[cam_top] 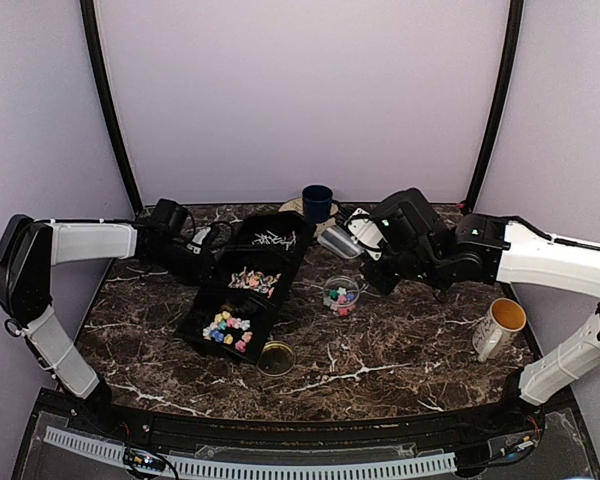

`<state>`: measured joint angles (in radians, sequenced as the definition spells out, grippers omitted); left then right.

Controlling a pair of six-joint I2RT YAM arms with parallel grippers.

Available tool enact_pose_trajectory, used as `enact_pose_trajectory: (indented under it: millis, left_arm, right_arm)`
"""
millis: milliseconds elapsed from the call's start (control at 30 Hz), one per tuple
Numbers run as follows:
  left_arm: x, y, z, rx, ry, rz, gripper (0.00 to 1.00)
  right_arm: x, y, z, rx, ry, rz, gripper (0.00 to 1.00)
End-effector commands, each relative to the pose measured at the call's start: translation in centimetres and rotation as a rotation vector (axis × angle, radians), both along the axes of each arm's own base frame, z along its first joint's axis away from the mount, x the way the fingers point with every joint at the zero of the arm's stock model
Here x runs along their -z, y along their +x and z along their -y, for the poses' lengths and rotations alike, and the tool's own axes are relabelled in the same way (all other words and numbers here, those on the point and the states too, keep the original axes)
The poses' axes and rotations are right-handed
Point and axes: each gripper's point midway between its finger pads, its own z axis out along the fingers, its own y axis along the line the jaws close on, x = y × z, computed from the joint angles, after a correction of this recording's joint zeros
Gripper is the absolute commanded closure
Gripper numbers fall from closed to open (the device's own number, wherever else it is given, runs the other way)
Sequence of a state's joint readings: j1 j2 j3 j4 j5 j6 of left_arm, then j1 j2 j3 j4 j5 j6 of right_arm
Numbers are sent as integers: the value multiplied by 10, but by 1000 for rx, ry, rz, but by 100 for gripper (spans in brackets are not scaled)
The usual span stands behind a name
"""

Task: Pack the candies
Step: Pick up the plate from the center of the board.

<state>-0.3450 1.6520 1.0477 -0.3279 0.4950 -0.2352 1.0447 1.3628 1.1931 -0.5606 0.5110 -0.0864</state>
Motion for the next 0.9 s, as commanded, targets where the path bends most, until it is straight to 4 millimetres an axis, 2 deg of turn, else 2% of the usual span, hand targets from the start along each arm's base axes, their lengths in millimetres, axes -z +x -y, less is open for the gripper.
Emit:
enact_pose_trajectory:
  millis: [0,200,267,500,667,867]
  left_arm:
    - [-80,-5,41,116,-376,126,100]
    - [-87,-22,53,186,-589,80,100]
    - [-84,-23,54,186,-598,63,100]
    - [-67,-9,37,107,-385,91,100]
    - [-50,0,12,25,-165,110,100]
    - [-44,-2,-3,1,-67,121,100]
  right_arm:
    - [-28,6,-8,8,98,32,100]
    - [-32,6,-11,5,109,33,100]
    - [-32,6,-11,4,109,31,100]
    - [-37,2,-14,-21,126,15,100]
    - [-29,-8,-28,-81,55,-23,100]
    - [-15,-20,-50,-162,-87,-77,100]
